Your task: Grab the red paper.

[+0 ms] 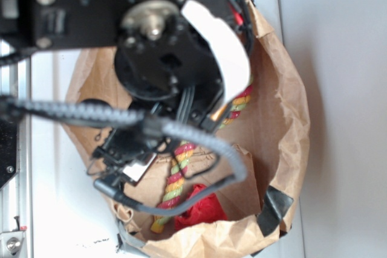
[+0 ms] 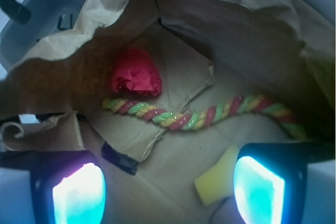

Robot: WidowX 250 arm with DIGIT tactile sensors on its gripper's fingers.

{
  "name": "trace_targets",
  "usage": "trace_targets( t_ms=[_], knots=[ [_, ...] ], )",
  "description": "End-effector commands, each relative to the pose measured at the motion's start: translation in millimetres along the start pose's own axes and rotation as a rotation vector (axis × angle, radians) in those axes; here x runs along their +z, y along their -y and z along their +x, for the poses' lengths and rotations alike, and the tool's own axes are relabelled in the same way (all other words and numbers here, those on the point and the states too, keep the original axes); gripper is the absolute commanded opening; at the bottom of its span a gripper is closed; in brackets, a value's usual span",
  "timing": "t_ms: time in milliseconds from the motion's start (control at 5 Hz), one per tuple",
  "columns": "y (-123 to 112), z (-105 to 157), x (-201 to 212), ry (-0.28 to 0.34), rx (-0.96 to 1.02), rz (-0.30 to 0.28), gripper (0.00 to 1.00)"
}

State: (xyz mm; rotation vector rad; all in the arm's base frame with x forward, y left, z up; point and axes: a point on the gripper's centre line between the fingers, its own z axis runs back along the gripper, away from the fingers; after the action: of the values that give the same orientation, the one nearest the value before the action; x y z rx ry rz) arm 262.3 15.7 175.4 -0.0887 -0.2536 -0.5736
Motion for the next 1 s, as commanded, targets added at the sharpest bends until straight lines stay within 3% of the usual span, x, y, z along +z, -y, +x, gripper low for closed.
trace_targets(
  t_ms=[0,600,800],
  knots=[
    [6.6,16.6,14.7,-0.042,0.121,0.091,1.00],
    [13.9,19.4,9.6,-0.040,0.067,0.103,1.00],
    [20.0,30.0,-8.1,-0.041,-0.077,0.108,1.00]
  ],
)
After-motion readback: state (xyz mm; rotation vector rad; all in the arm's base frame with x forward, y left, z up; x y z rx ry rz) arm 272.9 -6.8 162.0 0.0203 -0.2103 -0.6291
